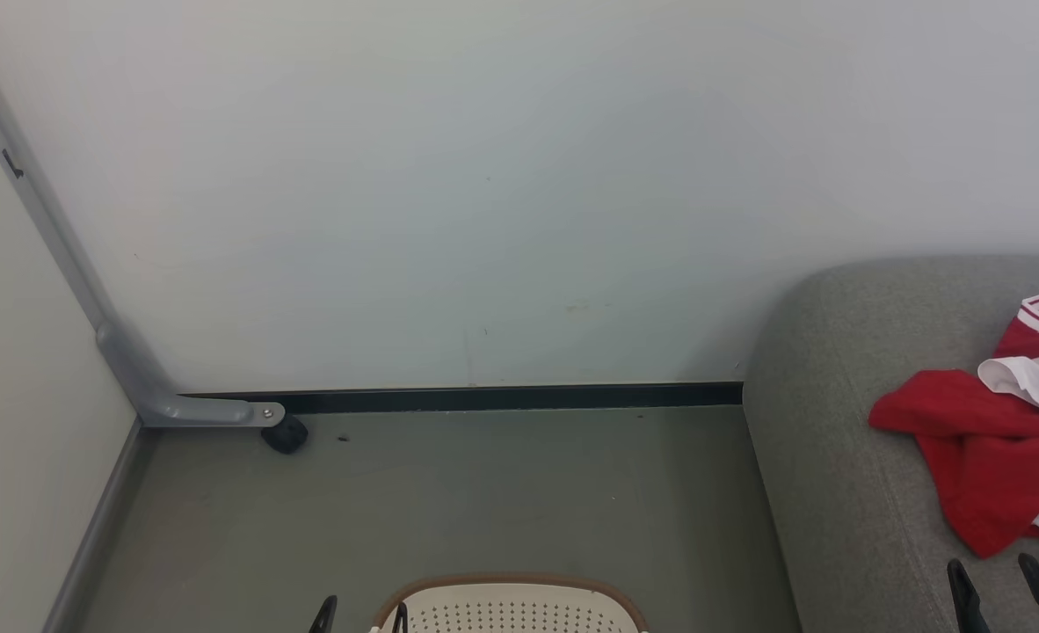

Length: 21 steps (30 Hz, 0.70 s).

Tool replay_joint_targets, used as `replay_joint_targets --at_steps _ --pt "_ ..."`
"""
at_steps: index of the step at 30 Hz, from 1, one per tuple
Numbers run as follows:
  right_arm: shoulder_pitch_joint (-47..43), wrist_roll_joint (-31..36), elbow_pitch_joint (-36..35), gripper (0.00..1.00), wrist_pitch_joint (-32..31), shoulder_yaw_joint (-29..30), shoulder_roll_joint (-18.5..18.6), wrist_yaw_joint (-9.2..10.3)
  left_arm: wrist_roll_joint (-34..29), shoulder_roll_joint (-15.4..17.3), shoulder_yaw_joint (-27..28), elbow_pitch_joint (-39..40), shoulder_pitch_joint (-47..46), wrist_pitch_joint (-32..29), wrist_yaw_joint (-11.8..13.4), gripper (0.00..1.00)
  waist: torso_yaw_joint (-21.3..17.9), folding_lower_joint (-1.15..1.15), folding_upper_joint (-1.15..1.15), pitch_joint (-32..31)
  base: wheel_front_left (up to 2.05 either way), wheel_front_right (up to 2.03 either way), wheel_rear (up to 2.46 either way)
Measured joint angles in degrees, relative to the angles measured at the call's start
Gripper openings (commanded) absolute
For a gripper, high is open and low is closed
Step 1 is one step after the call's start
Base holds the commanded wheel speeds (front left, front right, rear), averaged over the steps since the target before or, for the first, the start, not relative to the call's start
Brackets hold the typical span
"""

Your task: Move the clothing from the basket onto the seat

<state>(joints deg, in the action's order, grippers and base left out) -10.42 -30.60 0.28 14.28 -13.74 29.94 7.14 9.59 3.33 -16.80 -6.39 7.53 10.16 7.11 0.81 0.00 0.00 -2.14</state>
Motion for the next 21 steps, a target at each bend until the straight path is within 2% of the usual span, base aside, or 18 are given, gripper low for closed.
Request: replay_joint_targets --at_steps 13,14,21 --pt "-0.96 1.59 -0.57 1.0 0.0 1.51 -0.73 0.0 0.69 0.0 -0.26 -0.01 -0.01 -0.04 0.0 1.0 0.15 0.0 0.0 0.11 0.0 0.0 0.0" --pt "-0.96 1.69 -0.66 0.0 0.0 1.55 -0.77 0.0 0.7 0.0 -0.29 -0.02 -0.01 -0.04 0.0 0.0 0.17 0.0 0.0 0.12 0.0 0.0 0.0" --pt "-1.46 1.89 2.85 0.0 -0.15 -0.62 -5.02 -0.02 0.77 0.05 -0.47 -3.99 1.04 -0.02 -0.05 0.0 0.19 0.0 0.0 0.13 0.0 0.0 0.0"
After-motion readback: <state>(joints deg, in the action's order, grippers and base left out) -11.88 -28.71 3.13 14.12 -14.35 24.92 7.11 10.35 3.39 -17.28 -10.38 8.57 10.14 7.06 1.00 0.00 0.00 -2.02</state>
